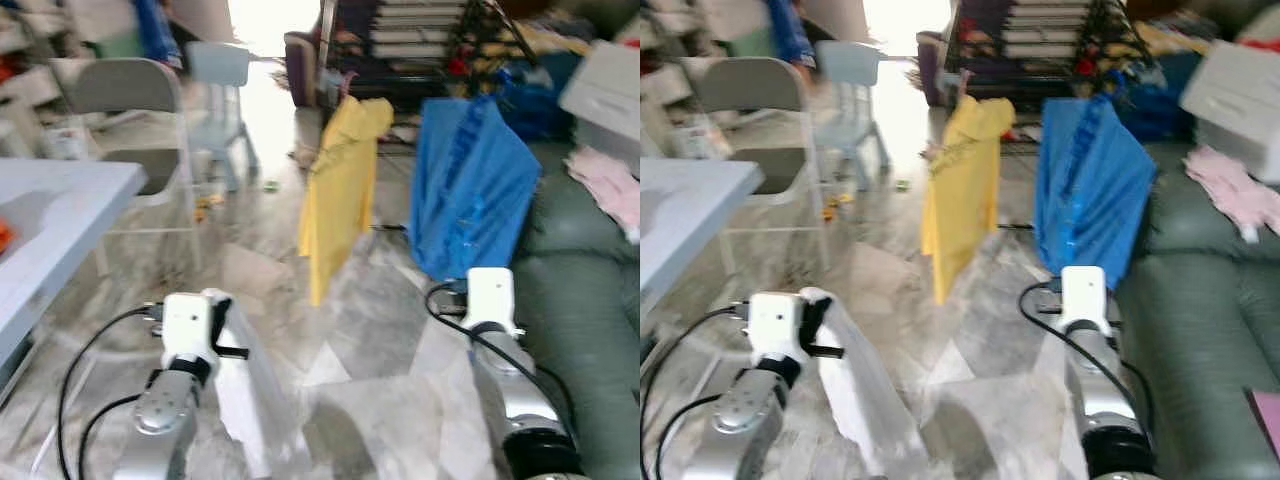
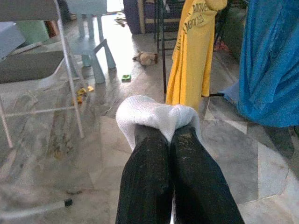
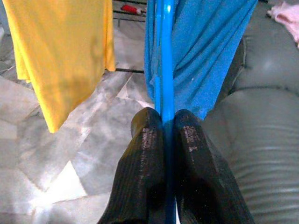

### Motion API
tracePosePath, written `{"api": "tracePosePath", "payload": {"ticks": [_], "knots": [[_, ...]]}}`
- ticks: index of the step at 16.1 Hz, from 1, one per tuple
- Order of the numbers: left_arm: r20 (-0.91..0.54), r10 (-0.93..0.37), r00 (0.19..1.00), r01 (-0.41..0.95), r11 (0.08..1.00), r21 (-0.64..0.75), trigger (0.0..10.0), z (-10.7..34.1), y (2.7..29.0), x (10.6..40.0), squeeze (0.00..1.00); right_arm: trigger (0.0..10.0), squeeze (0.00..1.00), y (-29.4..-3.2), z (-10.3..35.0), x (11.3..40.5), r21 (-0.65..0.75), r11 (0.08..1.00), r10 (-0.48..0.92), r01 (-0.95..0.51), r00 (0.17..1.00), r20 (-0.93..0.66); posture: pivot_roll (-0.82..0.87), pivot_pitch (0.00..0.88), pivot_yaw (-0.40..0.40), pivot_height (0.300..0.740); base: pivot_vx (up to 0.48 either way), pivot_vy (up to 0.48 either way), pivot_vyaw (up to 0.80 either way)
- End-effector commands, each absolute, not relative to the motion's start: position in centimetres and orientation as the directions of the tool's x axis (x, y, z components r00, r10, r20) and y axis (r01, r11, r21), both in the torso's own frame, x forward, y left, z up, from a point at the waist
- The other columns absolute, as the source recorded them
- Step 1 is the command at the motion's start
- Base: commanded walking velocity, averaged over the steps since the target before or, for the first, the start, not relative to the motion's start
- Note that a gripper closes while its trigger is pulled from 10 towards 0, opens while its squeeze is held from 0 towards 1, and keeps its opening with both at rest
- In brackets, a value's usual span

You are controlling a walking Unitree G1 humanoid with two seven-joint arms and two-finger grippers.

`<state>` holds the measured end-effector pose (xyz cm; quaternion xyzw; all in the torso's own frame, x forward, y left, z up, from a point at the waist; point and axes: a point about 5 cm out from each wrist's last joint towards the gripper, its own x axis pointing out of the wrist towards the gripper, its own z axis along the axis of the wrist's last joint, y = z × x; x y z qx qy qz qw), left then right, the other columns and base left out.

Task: Hang hanger

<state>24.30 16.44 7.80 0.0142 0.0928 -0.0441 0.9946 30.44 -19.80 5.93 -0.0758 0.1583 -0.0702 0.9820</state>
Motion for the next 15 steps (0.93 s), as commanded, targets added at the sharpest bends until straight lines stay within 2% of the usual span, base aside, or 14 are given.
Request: {"api": "tracePosePath", "payload": {"ticks": [1, 7, 10, 15], "knots": [[-0.141, -0.111, 0.984, 0.115, 0.993, 0.018, 10.0, 8.95, 16.0, 24.78, 0.0, 10.0, 0.0, -20.3, 6.39, 30.56, -0.17, 0.976, -0.179, 0.134, 0.941, -0.287, -0.03, 0.0, 0.023, 0.74, 0.0, 0.48, -0.8], [-0.142, -0.123, 0.982, 0.128, 0.991, 0.025, 10.0, 9.05, 15.81, 24.75, 0.0, 10.0, 0.0, -19.99, 6.26, 30.62, -0.164, 0.978, -0.175, 0.131, 0.941, -0.29, -0.03, 0.0, 0.026, 0.74, 0.0, 0.48, -0.76], [-0.137, -0.14, 0.981, 0.146, 0.989, 0.035, 10.0, 9.24, 15.49, 24.87, 0.0, 10.0, 0.0, -19.85, 6.27, 30.7, -0.165, 0.978, -0.171, 0.127, 0.942, -0.288, -0.02, 0.0, 0.025, 0.74, 0.0, 0.48, 0.0], [-0.127, -0.18, 0.975, 0.189, 0.979, 0.069, 10.0, 9.44, 15.06, 24.78, 0.0, 10.0, 0.0, -19.56, 6.12, 30.62, -0.171, 0.977, -0.17, 0.124, 0.942, -0.289, -0.03, 0.0, 0.036, 0.74, 0.0, 0.0, 0.0]]}}
